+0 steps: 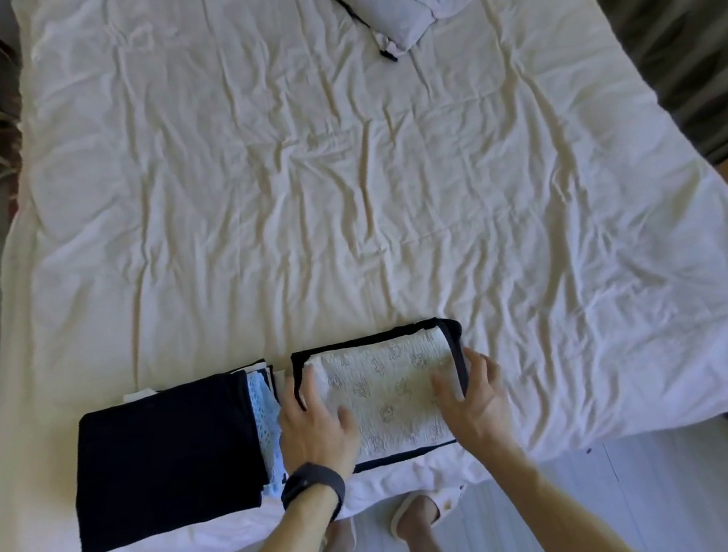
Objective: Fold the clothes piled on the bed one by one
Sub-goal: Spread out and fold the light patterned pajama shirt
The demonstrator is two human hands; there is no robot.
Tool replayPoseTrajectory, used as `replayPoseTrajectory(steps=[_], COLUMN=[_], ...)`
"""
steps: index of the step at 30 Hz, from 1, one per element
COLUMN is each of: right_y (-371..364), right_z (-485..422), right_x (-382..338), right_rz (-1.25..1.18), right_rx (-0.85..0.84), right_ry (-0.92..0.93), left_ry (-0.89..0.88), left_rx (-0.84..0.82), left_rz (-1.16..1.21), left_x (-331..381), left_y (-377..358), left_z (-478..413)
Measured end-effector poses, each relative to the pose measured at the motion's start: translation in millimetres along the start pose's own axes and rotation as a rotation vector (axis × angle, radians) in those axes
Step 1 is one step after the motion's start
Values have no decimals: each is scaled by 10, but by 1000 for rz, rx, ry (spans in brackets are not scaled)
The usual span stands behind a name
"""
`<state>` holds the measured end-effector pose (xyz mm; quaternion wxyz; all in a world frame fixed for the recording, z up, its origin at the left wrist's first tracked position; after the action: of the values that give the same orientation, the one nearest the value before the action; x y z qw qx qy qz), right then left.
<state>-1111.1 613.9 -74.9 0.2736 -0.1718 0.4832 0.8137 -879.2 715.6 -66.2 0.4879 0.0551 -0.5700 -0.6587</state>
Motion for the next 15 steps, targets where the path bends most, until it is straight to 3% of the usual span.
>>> replayPoseTrajectory(steps=[3, 5, 7, 11, 15], right_y=[140, 61, -129, -570, -798], right_z=[309, 449, 443, 151, -214], right_x=[-259, -419, -497, -376, -109], right_rz=[203, 301, 399, 536, 592], right_rx=[269, 342, 282, 103, 93], right_ry=[324, 524, 611, 614, 642], left_ry=[-248, -333, -420, -481, -508], left_rx=[27, -27, -65, -115, -105], left_rz=[-173, -222, -294, -472, -523], left_x=[218, 276, 341, 323, 101], left_y=[-21, -150, -290, -541, -847], left_z=[253, 332, 347, 157, -119])
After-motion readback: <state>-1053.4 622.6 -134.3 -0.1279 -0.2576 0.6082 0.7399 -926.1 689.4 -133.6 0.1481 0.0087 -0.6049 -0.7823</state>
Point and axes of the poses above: each hand's wrist, its own z-axis away from the middle knuckle, its own y-axis out of the back of the hand, x = y × z, the point moved 8 cm from there along -z, towards the middle knuckle, and after that the axes turned 3 degrees about x, right-handed, at the moved point
